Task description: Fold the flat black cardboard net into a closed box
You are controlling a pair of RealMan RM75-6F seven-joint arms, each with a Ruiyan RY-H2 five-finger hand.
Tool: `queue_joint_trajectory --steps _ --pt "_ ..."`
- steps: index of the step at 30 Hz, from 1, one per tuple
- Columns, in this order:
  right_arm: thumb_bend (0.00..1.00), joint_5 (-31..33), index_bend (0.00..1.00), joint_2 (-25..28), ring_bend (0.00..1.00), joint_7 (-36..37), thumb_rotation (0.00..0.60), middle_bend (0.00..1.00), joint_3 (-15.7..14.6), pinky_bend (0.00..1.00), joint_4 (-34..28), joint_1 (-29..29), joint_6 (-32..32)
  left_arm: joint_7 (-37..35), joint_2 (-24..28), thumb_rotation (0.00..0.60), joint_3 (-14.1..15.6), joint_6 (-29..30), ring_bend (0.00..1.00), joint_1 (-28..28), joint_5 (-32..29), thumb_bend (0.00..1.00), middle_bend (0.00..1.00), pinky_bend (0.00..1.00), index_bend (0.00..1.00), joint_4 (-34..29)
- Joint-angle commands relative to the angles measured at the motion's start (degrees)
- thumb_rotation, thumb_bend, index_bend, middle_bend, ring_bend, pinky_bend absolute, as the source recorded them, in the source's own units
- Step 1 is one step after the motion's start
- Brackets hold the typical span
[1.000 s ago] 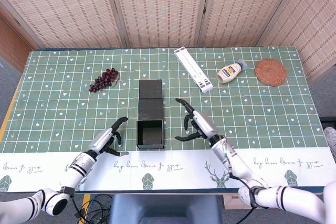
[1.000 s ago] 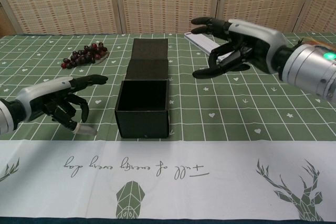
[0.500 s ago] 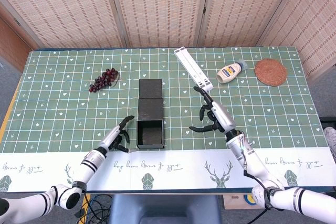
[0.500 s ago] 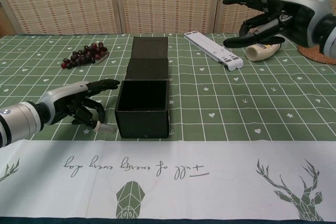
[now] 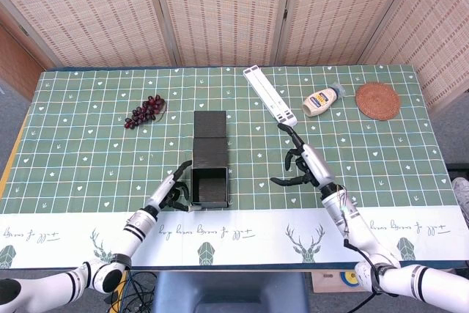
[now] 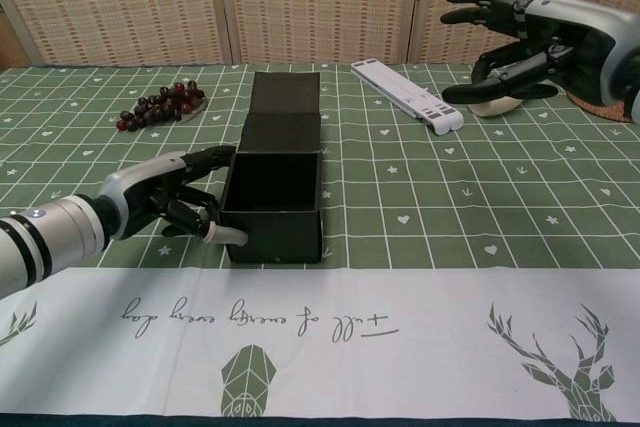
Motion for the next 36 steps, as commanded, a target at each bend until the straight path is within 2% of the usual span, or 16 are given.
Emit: queue_joint_trajectory --steps 1,2,5,8,10,14,19,25,31,36 --pt "0.0 0.74 0.0 -0.32 0.64 0.32 0.6 0.05 -0.25 1.0 0.67 -0.28 -0.18 0.5 -1.84 0.6 -1.08 1.41 0.65 0.73 -0.89 0.09 0.11 0.91 0.11 0.86" --pt "0.0 1.23 0.0 -0.5 0.64 0.31 0.6 0.05 -0.35 1.0 1.07 -0.34 -0.42 0.64 -2.55 0.6 -1.53 1.93 0.68 1.01 -1.4 0.09 0.14 0.91 0.15 1.08" --pt "0.02 3.47 0.0 -0.92 0.64 0.19 0.6 0.06 -0.57 1.0 1.73 -0.25 -2.18 1.11 -3.44 0.6 -2.05 2.09 0.67 1.32 -2.07 0.09 0.25 0.92 0.27 1.22" --pt "0.04 6.4 0.0 -1.04 0.64 0.23 0.6 0.07 -0.51 1.0 1.86 0.33 -5.22 1.22 -3.48 0.6 -2.11 2.01 0.67 1.62 -1.87 0.09 0.34 0.92 0.34 0.8" --pt "0.04 7.75 0.0 -1.85 0.64 -1.02 0.6 0.07 -0.47 1.0 2.94 0.92 -6.31 0.79 -2.81 0.6 -2.0 1.85 0.68 1.82 -1.22 0.08 0.36 0.92 0.36 -0.08" --pt "0.05 10.12 0.0 -3.86 0.64 -3.33 0.6 0.08 -0.23 1.0 4.81 2.35 -8.42 -1.18 0.22 0.6 -1.54 2.24 0.7 2.44 1.46 0.09 0.37 0.92 0.37 -3.6" --pt "0.05 11.99 0.0 -6.19 0.64 -4.08 0.6 0.09 0.29 1.0 5.22 3.71 -10.64 -3.29 4.91 0.6 -0.57 4.11 0.67 3.62 5.23 0.09 0.37 0.92 0.37 -9.27" --pt "0.06 13.19 0.0 -9.73 0.64 -7.38 0.6 0.1 0.42 1.0 6.77 5.28 -11.03 -3.95 9.9 0.6 1.31 5.85 0.67 4.79 8.82 0.09 0.37 0.92 0.37 -16.24" --pt "0.06 15.11 0.0 -13.95 0.64 -9.67 0.6 0.1 2.26 1.0 9.11 7.36 -10.78 -4.04 12.45 0.6 2.59 6.27 0.67 4.41 11.69 0.09 0.37 0.92 0.37 -20.62" --pt "0.09 16.34 0.0 -18.67 0.64 -11.44 0.6 0.13 4.57 1.0 12.11 10.41 -10.94 -2.63 12.41 0.6 3.02 5.7 0.67 3.65 11.81 0.09 0.37 0.92 0.37 -22.31"
